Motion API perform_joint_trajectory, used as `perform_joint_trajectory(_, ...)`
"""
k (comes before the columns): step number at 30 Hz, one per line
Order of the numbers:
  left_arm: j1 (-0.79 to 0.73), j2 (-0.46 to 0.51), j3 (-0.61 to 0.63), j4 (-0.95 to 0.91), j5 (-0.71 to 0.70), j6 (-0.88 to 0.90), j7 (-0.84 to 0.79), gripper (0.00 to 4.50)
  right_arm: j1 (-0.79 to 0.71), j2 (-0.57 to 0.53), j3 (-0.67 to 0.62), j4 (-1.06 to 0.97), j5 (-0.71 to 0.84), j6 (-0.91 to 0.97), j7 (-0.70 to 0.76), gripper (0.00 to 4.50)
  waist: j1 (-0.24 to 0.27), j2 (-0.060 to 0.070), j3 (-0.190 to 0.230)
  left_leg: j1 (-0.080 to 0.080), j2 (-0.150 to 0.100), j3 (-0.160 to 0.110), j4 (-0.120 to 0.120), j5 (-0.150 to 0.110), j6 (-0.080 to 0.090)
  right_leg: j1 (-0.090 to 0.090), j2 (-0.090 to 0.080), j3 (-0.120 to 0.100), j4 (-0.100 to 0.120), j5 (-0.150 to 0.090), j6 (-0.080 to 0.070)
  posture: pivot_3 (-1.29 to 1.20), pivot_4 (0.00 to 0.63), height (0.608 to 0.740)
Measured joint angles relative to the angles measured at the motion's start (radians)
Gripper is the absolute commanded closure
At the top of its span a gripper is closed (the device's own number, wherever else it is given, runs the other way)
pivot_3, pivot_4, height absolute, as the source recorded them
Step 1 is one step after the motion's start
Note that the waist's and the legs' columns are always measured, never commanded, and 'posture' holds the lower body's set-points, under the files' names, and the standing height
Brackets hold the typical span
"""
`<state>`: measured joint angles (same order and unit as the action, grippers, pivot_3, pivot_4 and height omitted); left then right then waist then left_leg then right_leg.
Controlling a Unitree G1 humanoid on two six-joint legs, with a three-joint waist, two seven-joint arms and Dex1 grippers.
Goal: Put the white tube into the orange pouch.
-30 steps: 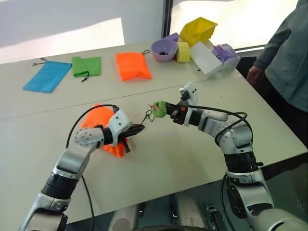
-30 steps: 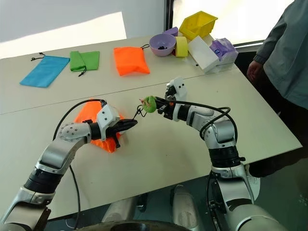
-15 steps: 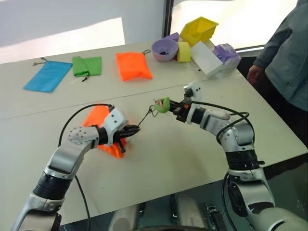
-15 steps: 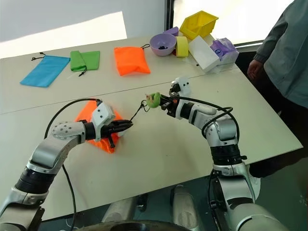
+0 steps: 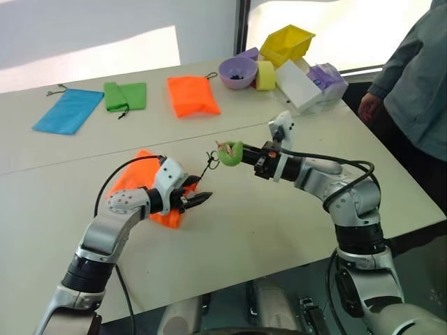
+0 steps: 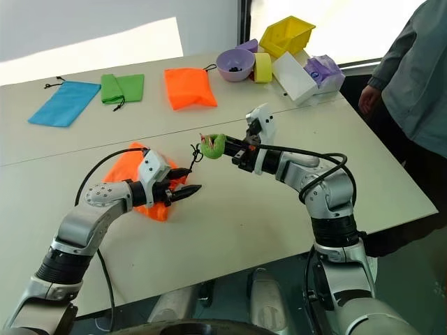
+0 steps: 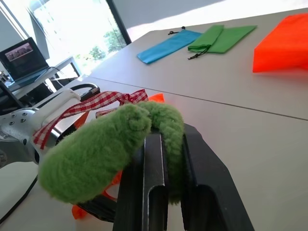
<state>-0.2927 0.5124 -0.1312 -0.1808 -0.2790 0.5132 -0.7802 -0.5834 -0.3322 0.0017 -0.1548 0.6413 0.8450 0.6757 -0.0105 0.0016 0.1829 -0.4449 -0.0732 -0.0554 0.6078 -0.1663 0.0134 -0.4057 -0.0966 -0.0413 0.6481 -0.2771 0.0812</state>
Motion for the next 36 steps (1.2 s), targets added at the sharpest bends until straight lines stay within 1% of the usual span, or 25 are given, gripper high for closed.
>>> perform_joint_trajectory(1, -0.006, -0.001, -0.005, 0.004, 0.01, -0.003, 0.003, 2.44, 0.0, 0.0, 0.0, 0.0, 0.0, 0.0, -0.002, 4.5, 0.0, 0.0, 0.0, 0.0, 0.0, 0.0, 0.0, 0.0, 0.0, 0.0, 0.0, 0.0, 0.0, 0.0, 0.0, 0.0, 0.15, 0.74)
perform_joint_trajectory(4, -0.016, -0.001, -0.011, 0.012, 0.032, -0.015, 0.013, 3.91, 0.0, 0.0, -0.002, 0.001, 0.001, 0.0, -0.009, 4.5, 0.0, 0.0, 0.0, 0.0, 0.0, 0.0, 0.0, 0.0, 0.0, 0.0, 0.0, 0.0, -0.001, 0.0, 0.0, 0.0, 0.15, 0.74)
perform_joint_trajectory(8, -0.017, 0.009, -0.018, 0.014, 0.053, -0.025, 0.014, 3.91, 0.0, 0.0, -0.011, 0.003, 0.001, -0.001, -0.011, 4.5, 0.0, 0.0, 0.0, 0.0, 0.0, 0.0, 0.0, 0.0, 0.0, 0.0, 0.0, 0.0, -0.001, 0.0, 0.0, 0.0, 0.15, 0.74)
perform_joint_trajectory(12, -0.022, 0.048, -0.036, 0.015, 0.077, -0.039, -0.004, 3.91, -0.001, 0.0, -0.018, 0.016, 0.001, -0.001, -0.016, 4.5, -0.002, 0.0, 0.0, 0.0, 0.0, 0.0, 0.0, 0.0, 0.0, 0.0, 0.0, 0.0, 0.0, 0.0, 0.0, 0.0, 0.15, 0.74)
perform_joint_trajectory(18, -0.011, 0.157, -0.051, -0.033, 0.093, 0.011, -0.055, 3.91, -0.055, 0.009, -0.087, 0.096, 0.011, -0.005, -0.055, 4.5, -0.002, 0.0, 0.0, 0.0, 0.0, 0.0, -0.001, 0.0, 0.0, -0.002, 0.0, 0.0, -0.001, 0.0, -0.001, 0.0, 0.15, 0.74)
perform_joint_trajectory(21, 0.004, 0.208, -0.058, -0.064, 0.094, 0.025, -0.089, 3.91, -0.068, 0.023, -0.1, 0.115, 0.013, -0.008, -0.073, 4.5, -0.004, 0.0, 0.0, 0.0, 0.0, 0.0, -0.002, 0.0, 0.0, -0.002, 0.0, 0.0, -0.001, 0.0, -0.001, 0.0, 0.15, 0.74)
perform_joint_trajectory(28, 0.029, 0.286, -0.052, -0.114, 0.075, 0.056, -0.154, 3.91, -0.114, 0.053, -0.163, 0.24, 0.01, -0.026, -0.16, 4.5, -0.004, 0.001, 0.0, 0.0, 0.0, 0.0, -0.003, 0.0, 0.0, -0.002, 0.0, 0.001, -0.001, -0.001, -0.003, 0.0, 0.15, 0.74)
perform_joint_trajectory(36, 0.066, 0.336, -0.027, -0.131, 0.054, 0.018, -0.193, 3.91, -0.142, 0.056, -0.171, 0.397, -0.035, -0.08, -0.243, 4.5, -0.004, 0.001, 0.0, 0.0, 0.0, 0.001, -0.003, 0.0, 0.0, -0.002, 0.0, 0.001, -0.001, -0.001, -0.003, 0.0, 0.15, 0.74)
